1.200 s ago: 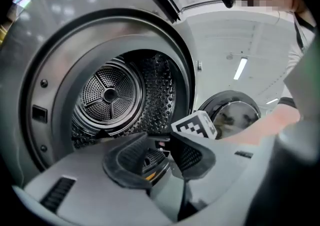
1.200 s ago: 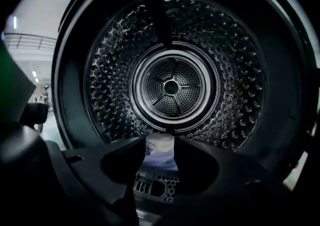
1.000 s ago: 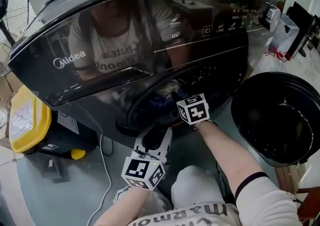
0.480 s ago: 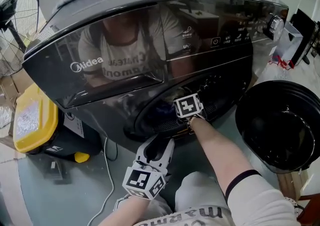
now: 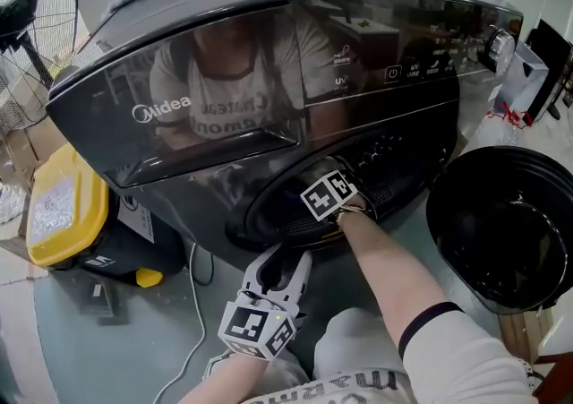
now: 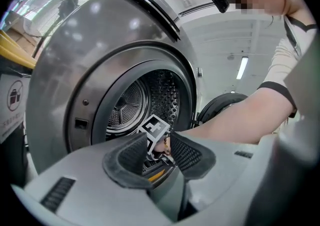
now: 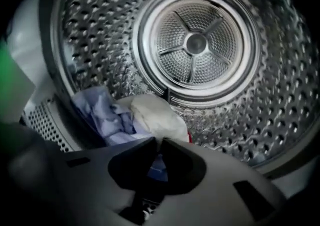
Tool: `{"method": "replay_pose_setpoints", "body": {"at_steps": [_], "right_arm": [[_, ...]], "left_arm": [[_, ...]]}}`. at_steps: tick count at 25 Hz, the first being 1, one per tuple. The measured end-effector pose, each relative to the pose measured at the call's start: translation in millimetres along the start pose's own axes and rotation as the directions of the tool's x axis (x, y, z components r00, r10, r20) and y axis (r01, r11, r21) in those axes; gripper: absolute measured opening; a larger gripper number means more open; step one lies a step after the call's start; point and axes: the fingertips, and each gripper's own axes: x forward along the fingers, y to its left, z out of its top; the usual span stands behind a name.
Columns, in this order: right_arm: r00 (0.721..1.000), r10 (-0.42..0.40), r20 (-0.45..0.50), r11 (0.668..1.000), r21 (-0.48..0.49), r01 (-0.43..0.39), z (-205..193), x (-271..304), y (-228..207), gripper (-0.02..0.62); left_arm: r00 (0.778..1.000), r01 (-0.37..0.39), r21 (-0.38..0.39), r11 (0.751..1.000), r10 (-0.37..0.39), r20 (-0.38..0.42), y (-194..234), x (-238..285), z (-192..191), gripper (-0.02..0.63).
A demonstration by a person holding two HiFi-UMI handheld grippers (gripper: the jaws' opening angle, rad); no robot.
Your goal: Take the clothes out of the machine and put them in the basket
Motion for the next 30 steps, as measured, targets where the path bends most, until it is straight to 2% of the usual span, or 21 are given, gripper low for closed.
{"method": "replay_pose_setpoints", "body": {"at_steps": [2, 4, 8, 12, 15, 19, 23, 27, 30], "right_arm": [[1.000, -0.007, 0.019, 0.999, -0.031, 0.007, 0, -2, 1, 0.047], [0.998, 0.010, 0.055, 1.000, -0.009, -0.009, 1, -8, 1, 0.041], [0.980, 0.058, 0.189, 0.985, 0.148, -0.087, 4, -30, -1, 0.037], [0.936, 0.044, 0.350, 0.963, 0.234, -0.133, 9, -62, -6, 0.034], [0.895, 0.045, 0.444, 0.928, 0.312, -0.202, 9, -85, -8, 0.034], [0.837, 0.021, 0.547, 0.884, 0.380, -0.271, 7, -122, -20, 0.034], [0.784, -0.004, 0.621, 0.858, 0.405, -0.317, 14, -163, -30, 0.032], [0.769, -0.011, 0.639, 0.828, 0.437, -0.352, 13, -209, -38, 0.032], [0.767, -0.007, 0.642, 0.794, 0.469, -0.386, 16, -248, -44, 0.032]], "left_arm": [[1.000, -0.005, -0.002, 1.000, 0.005, -0.001, 1, -2, 0, 0.140], [1.000, -0.004, 0.002, 1.000, 0.004, 0.001, -1, -3, 1, 0.140], [1.000, 0.003, 0.003, 1.000, -0.003, 0.007, -5, -2, 3, 0.140], [1.000, 0.019, 0.006, 1.000, -0.019, 0.009, -11, 2, -1, 0.140], [1.000, 0.031, 0.003, 1.000, -0.031, 0.006, -15, 8, -3, 0.140], [0.999, 0.046, -0.007, 0.999, -0.046, 0.007, -19, 19, -5, 0.140], [0.999, 0.051, -0.036, 0.998, -0.051, 0.008, -17, 31, -5, 0.140], [0.998, 0.057, -0.065, 0.996, -0.059, -0.024, -23, 37, 4, 0.140], [0.990, 0.104, -0.105, 0.989, -0.114, -0.088, -41, 33, 22, 0.140]]}}
